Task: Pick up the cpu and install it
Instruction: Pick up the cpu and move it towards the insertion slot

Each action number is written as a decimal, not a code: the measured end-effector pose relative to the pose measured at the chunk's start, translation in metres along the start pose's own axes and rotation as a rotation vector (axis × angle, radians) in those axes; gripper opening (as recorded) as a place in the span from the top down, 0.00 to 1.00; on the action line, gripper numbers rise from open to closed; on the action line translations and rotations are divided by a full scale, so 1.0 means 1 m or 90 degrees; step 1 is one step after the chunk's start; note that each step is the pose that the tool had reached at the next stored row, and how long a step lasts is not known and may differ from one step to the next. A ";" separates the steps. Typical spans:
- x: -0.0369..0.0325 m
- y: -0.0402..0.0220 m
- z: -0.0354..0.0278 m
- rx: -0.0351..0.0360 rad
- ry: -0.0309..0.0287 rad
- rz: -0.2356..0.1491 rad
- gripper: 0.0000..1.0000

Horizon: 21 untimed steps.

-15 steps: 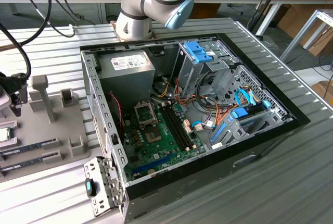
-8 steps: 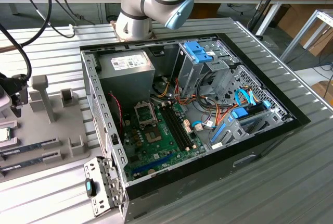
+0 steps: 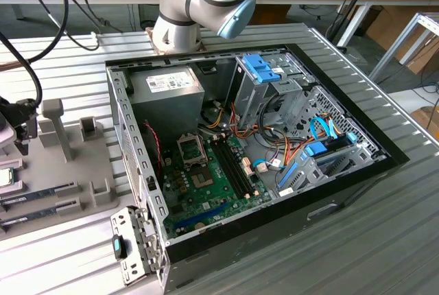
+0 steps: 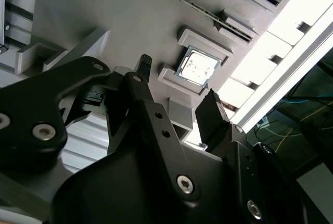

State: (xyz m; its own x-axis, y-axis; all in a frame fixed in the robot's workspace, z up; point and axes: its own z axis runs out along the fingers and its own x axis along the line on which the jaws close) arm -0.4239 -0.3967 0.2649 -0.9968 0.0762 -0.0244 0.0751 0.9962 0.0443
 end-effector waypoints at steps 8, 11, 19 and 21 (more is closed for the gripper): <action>0.0000 -0.0001 0.0021 0.0000 0.0000 0.000 0.38; 0.0001 -0.0001 0.0028 0.0000 -0.0001 0.000 0.38; 0.0001 -0.0002 0.0052 0.0000 0.0000 0.000 0.38; 0.0001 -0.0003 0.0059 0.0000 -0.0001 0.000 0.38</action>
State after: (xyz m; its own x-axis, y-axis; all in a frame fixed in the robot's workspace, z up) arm -0.4239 -0.3967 0.2590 -0.9968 0.0762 -0.0245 0.0751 0.9962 0.0444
